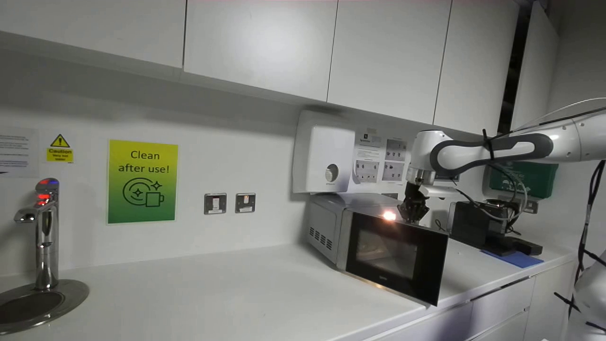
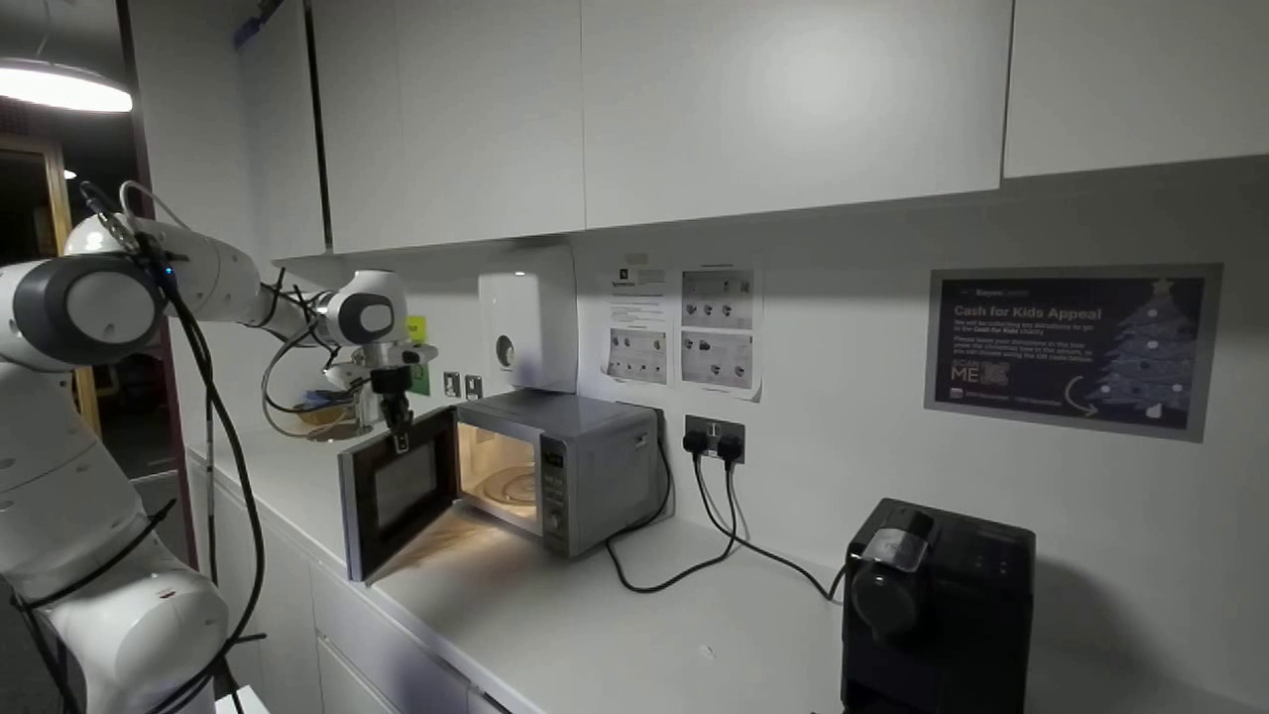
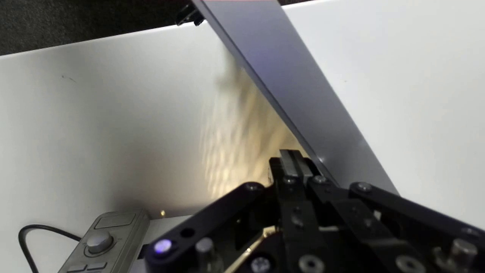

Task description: Open the microwave door

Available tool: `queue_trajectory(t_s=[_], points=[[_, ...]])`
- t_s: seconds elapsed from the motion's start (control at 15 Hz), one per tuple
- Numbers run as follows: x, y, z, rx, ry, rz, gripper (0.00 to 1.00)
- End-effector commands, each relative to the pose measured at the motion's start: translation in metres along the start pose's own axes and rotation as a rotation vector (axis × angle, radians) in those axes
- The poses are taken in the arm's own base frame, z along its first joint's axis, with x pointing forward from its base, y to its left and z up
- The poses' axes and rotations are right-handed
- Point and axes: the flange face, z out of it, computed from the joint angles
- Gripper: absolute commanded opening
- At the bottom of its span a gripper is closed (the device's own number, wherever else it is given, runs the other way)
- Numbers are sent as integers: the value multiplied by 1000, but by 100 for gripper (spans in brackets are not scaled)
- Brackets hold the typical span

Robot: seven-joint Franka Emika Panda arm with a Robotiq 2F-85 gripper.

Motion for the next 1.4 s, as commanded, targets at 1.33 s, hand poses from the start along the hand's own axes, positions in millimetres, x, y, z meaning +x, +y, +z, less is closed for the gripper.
queue_trajectory(t_s=[1.33], points=[[-22,-37,-2,-10,-17,-63,0]])
